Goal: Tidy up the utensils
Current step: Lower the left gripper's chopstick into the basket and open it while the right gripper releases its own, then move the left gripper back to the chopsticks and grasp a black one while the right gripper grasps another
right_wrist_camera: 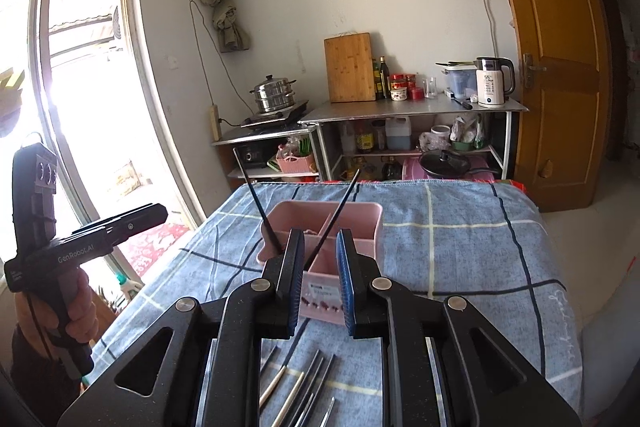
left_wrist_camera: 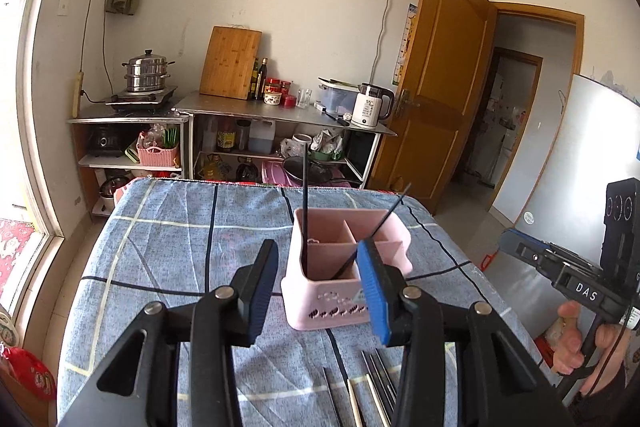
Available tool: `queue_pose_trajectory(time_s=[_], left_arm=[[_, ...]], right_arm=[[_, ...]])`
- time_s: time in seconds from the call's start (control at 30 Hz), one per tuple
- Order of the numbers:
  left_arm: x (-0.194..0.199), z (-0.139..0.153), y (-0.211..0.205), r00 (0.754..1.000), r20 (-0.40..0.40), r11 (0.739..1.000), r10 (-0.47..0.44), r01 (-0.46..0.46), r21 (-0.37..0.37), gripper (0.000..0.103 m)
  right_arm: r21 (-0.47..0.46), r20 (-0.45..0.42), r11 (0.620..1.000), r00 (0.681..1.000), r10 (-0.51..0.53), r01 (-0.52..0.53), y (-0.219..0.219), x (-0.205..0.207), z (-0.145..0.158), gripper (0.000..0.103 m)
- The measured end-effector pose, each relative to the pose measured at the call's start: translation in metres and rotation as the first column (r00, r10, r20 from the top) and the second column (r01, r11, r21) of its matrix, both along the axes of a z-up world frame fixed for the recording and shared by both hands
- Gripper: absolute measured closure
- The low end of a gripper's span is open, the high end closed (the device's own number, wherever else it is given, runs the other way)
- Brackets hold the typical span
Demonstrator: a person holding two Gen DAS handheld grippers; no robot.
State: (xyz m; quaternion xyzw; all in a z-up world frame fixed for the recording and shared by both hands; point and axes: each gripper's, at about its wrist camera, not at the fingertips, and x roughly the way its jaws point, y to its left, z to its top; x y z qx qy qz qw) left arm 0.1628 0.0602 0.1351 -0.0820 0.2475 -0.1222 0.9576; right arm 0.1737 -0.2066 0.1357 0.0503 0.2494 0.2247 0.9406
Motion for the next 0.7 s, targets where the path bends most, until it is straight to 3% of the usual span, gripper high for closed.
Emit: queue_pose_trajectory(time_s=[0.37,0.7], left_arm=[[-0.051,-0.044,-0.013,0.999,-0.045,1.0,-0.028,0.028,0.008,0.06],[-0.048,-0.081,-0.021,0.99,-0.137,0.999,-0.039,0.042,0.019,0.06]], right_arm=[[-0.011,-0.052,1.0,0.999,-0.008,0.007,-0.012,-0.052,-0.04,0.086],[-0.01,-0.114,1.0,0.993,-0.01,0.009,-0.012,-0.052,-0.065,0.086]])
